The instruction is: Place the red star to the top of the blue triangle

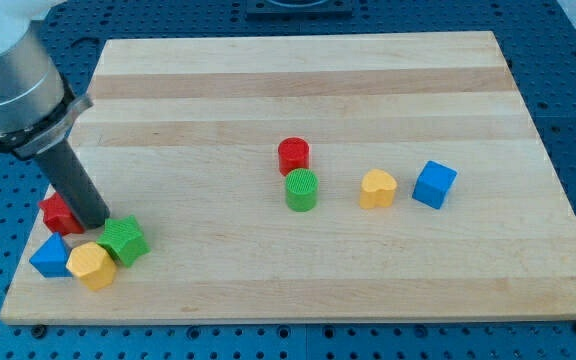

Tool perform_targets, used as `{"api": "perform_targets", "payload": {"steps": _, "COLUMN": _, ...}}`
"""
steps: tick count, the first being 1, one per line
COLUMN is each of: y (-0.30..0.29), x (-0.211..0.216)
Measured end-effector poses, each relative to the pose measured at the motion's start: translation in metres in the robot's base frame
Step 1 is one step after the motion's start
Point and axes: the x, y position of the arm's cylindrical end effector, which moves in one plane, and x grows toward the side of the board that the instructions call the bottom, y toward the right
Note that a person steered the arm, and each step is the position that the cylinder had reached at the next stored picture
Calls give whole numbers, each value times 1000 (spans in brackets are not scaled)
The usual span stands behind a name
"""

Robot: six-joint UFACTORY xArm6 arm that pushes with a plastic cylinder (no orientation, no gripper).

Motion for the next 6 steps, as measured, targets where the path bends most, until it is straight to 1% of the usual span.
{"api": "perform_targets", "payload": {"steps": 2, "y": -2, "x": -42}}
{"api": "perform_targets", "payload": {"steps": 3, "y": -53, "x": -48}}
{"api": "perform_targets", "payload": {"steps": 4, "y": -70, "x": -47}}
{"api": "perform_targets", "payload": {"steps": 5, "y": -64, "x": -36}}
{"api": "perform_targets", "payload": {"steps": 6, "y": -36, "x": -22}}
